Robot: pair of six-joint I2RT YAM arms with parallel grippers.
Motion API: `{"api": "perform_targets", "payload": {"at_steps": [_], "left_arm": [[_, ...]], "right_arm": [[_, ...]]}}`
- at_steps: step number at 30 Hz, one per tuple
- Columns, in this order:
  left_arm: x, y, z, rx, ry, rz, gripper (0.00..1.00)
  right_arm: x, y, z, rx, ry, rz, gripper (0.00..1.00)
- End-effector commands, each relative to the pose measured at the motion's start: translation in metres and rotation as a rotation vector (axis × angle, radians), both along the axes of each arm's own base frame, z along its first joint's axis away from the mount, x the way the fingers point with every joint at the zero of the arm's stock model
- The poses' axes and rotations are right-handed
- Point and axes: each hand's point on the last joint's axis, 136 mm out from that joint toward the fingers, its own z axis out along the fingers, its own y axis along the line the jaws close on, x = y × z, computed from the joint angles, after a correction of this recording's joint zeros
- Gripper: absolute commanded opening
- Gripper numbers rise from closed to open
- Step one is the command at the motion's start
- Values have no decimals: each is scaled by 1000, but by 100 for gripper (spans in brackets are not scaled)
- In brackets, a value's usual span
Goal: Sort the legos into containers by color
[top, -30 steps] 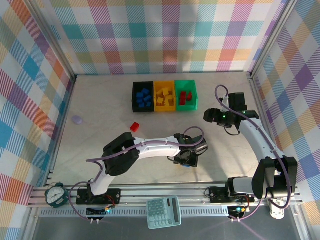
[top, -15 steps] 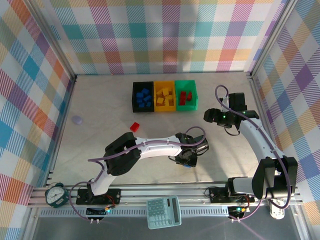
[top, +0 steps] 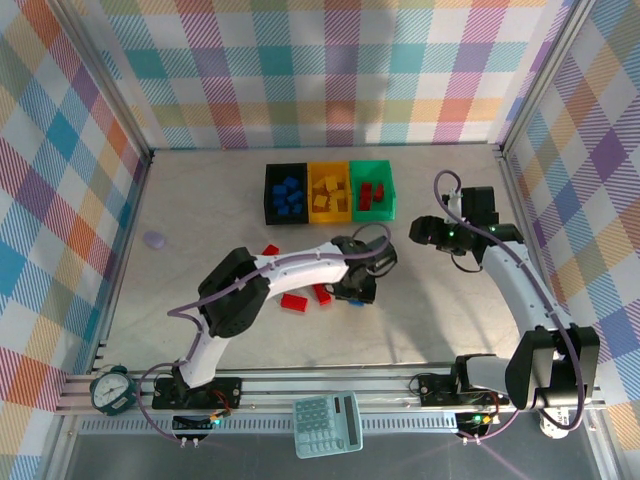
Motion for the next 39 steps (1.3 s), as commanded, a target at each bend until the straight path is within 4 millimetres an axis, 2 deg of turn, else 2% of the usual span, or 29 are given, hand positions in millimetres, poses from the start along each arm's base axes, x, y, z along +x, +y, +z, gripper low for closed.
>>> {"api": "perform_targets", "payload": {"at_steps": [1,7,14,19,31,37,39], "left_arm": [[35,19,46,-18,-90,-2,43],[102,59,72,-28,-164,74,43],[163,111,95,3,-252,150,43],[190,134,102,26,-286,190,43],[236,169,111,64,-347,245,44],[269,180,110,-3,-385,270,44],[276,181,105,-14,-380,275,48]], "right_arm": [[-6,0,5,15,-13,0,72],[-14,3,10,34,-18,5,71],[-22,4,10,37,-22,12,71],[-21,6,10,49,-19,20,71],[-22,9,10,62,-16,29,70],[-27,30,9,75,-5,98,67],[-31,41,7,68,1,130,67]]}}
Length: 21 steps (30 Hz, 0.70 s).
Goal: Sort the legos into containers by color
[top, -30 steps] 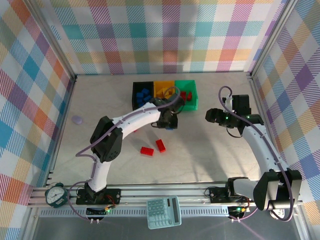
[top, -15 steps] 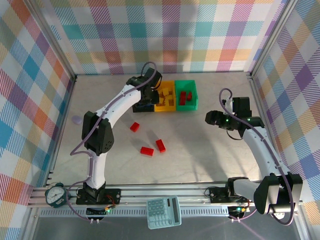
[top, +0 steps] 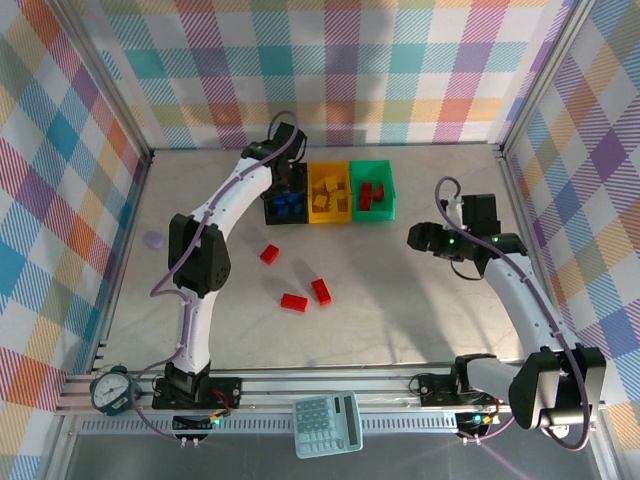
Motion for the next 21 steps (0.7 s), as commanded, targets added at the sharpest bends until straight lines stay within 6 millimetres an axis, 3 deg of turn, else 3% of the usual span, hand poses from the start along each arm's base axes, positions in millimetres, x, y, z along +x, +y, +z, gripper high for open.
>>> {"api": "perform_targets", "payload": {"at_steps": [1,5,11,16,21], "left_arm": [[19,0,1,-33,-29,-15,51],[28,-4,-3,-56,-32,-26,60],[23,-1,18,-69,-56,-19,62],[-11,18,43,-56,-65,18,63],[-66,42,42,-60,-35,72,63]], "right_arm": [[-10,22,-4,10,27,62,67],[-20,47,-12,-26,43,129,68],[-30,84,-25,-59,69,214,69],[-37,125,-44,-107,97,315,69],[-44,169,-66,-175,123,419,69]]}}
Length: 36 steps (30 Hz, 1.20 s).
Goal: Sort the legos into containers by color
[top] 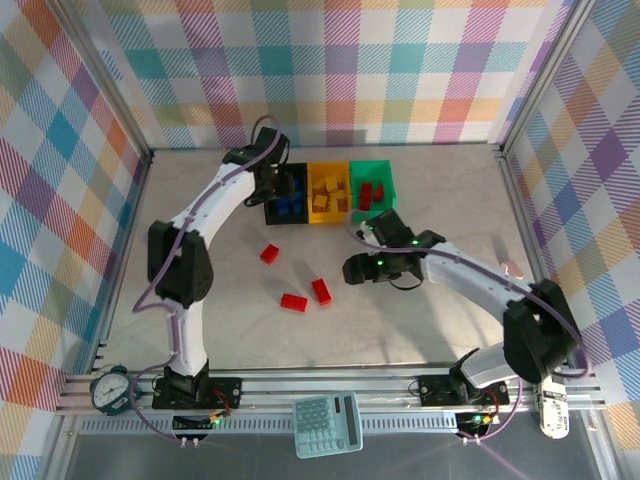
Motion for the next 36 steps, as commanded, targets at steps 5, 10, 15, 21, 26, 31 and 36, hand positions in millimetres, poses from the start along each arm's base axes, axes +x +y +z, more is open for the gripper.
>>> {"api": "perform_targets", "payload": {"at_steps": [5,10,15,21,26,31,36], "left_arm": [[-70,35,21,-20,-43,100,63],[-113,51,11,-45,-35,141,64],[-142,67,6,-29,-33,185,64],[-155,73,1,-14,-28,197,65],[-155,71,1,-10,-25,192,65],[-156,70,1,-1,-16,187,65],[-164,69,2,23,-3,171,65]], "right_arm": [[2,61,-14,-60,-29,117,68],[-1,81,-39,-147,-9,168,68],[-4,89,-55,-187,9,200,65],[-5,88,-68,-231,23,204,61],[-6,86,-74,-253,26,203,55],[-5,84,-76,-269,23,204,40],[-1,78,-72,-296,0,198,31]]}}
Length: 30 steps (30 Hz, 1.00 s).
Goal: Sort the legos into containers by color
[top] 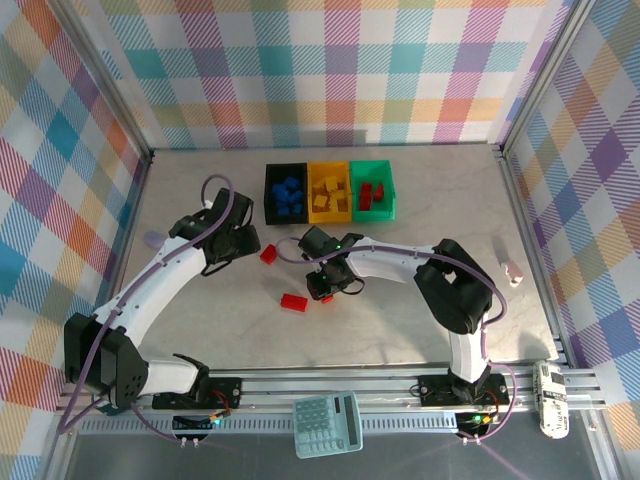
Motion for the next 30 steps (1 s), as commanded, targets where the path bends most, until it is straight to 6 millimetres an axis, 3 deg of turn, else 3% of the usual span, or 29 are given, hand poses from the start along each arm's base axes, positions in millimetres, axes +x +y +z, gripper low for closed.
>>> {"api": "perform_targets", "payload": {"at_steps": [1,8,13,18,23,30], "left_arm": [[-10,3,3,30,18,4,65],[-16,0,6,34,13,-3,64],[-18,-2,9,32,7,-6,65],[-21,-7,8,29,11,-24,65],[-25,-11,7,27,16,-38,65],[-24,-14,9,45,12,-62,65]], "right_arm": [[4,-7,6,-42,-35,3,30],[41,-27,61,6,-148,-29,29],[85,-54,99,48,-223,-85,29],[138,-81,123,98,-279,-160,28],[197,-100,131,103,-318,-222,27],[260,-113,114,80,-311,-281,28]]}}
